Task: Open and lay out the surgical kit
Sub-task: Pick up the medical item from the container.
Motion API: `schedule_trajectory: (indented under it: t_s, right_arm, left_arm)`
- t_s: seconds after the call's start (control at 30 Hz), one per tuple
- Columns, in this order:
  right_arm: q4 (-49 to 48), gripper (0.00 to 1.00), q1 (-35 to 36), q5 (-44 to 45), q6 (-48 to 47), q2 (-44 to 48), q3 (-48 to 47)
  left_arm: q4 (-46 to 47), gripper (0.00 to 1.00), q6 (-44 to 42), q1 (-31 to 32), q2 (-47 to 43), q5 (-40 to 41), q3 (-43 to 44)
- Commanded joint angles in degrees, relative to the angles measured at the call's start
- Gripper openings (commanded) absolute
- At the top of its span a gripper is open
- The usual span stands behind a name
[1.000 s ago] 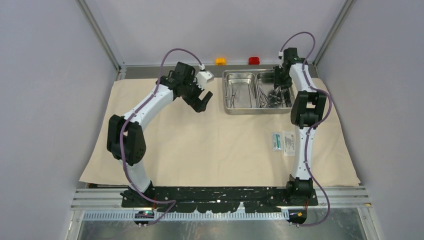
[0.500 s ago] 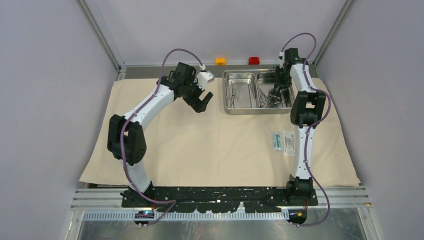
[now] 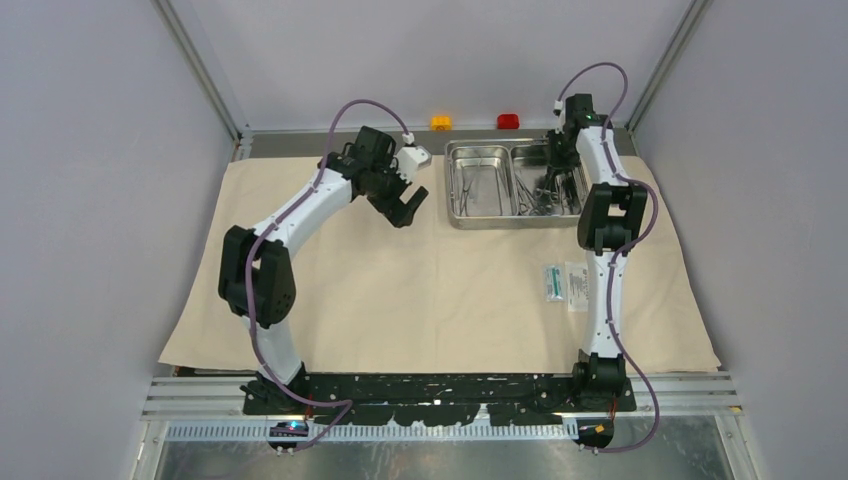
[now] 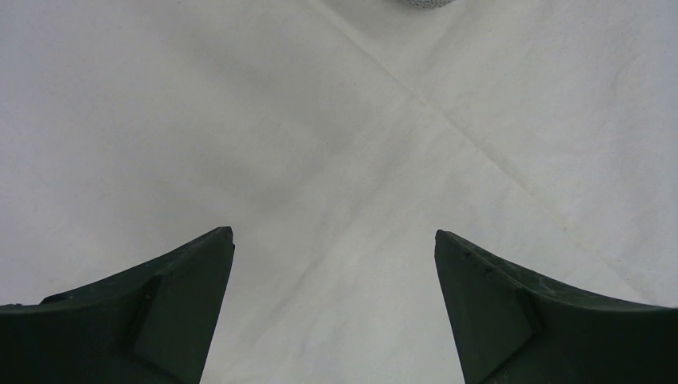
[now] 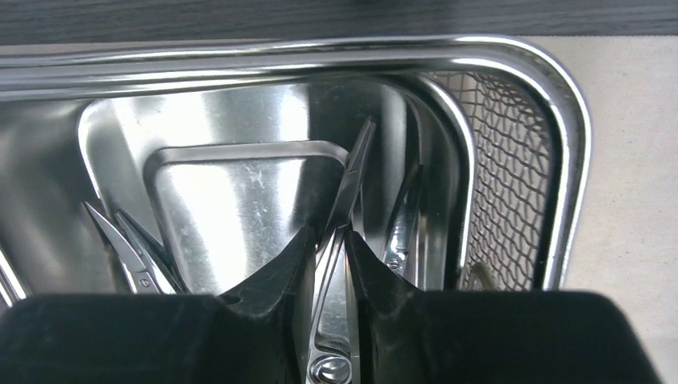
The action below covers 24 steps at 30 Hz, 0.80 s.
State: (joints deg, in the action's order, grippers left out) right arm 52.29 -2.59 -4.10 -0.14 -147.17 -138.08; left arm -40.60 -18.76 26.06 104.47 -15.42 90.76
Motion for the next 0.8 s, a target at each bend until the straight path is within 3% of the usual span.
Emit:
schedule_trajectory:
  t_s: [0.0,0.4,0.5,0.63,0.77]
  right_arm:
    - [-1.3,0.24,1.9,-0.6,-1.7,-1.4,-1.6]
    - [-1.3,0.19,4.3,0.7,-4.7,-1.0,-0.2]
    - [-1.8,0.23,4.3,1.0,-4.0,-1.5,-1.6]
    - [-2.6,0.35,4.3,1.4,-3.4,-2.4,-3.5]
    - [-2.7,0.38,4.3,1.8,-3.6,-3.7,-5.4]
  left_arm:
    - [-0.3,1.00,-1.3,0.3,0.0,0.5,2.3]
    - [-0.3,1.00,-1.5,0.6,0.7,0.5,2.6]
    - [-0.5,1.00,-1.6,0.6,1.1,0.5,3.0]
    - [-0.9,1.00,-1.6,0.7,1.4,0.7,3.2]
    - [-1.1,1.00,-2.0,0.8,1.4,1.2,3.0]
